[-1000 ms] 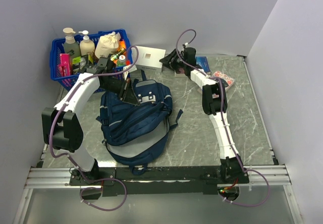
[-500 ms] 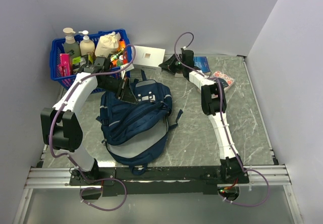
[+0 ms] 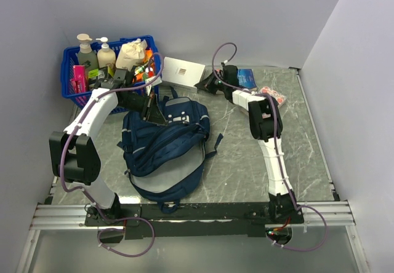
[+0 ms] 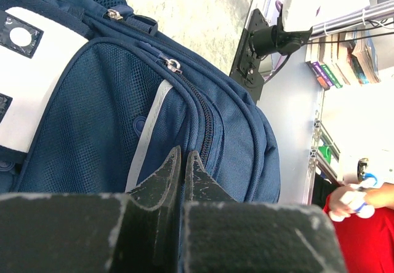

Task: Pack the student bag
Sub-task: Pick up the book from the center of the board.

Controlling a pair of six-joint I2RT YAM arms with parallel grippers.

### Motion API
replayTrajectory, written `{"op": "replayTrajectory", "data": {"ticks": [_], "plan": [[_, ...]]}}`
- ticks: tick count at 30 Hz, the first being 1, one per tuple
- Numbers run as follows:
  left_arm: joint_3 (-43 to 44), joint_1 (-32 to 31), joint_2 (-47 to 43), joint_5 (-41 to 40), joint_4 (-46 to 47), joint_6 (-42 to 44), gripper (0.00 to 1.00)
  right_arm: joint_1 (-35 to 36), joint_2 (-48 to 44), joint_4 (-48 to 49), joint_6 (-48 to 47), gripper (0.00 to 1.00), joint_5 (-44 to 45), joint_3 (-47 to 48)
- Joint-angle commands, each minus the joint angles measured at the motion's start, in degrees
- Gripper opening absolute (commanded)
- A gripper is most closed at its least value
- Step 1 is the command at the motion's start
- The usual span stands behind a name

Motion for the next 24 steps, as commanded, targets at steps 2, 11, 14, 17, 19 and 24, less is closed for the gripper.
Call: {"op": "replayTrajectory", "data": {"ticks": [2,11,14,17,19,24], "plan": [[-0.07,2.36,0.98,-4.95,7.44,3.17,0.01,0.67,-19.58,5.88,-6.02,0.00,-0.71,-10.32],[-3.14,1.04,-0.34,-6.96,11.13,2.56,0.01,-0.74,-44.28,7.38,-11.21,0.00,2.54,-30.44],[-4.37,0.95,-0.52,-7.05,12.53,1.77,0.01,-0.92,-53.24,6.25,-12.53,0.00,4.29,-37.65],[-5.43,0.95,-0.69,-7.49,15.25,0.28,0.01,-1.79,-62.58,1.52,-14.38,0.00,6.49,-43.10],[-5.52,0.95,-0.69,-7.93,17.98,-1.04,0.01,-2.14,-69.50,-2.01,-15.96,0.00,8.06,-46.36],[-2.98,0.86,0.44,-8.37,25.09,-8.33,0.01,-3.99,-83.76,-20.96,-19.12,0.00,14.22,-52.16]]}}
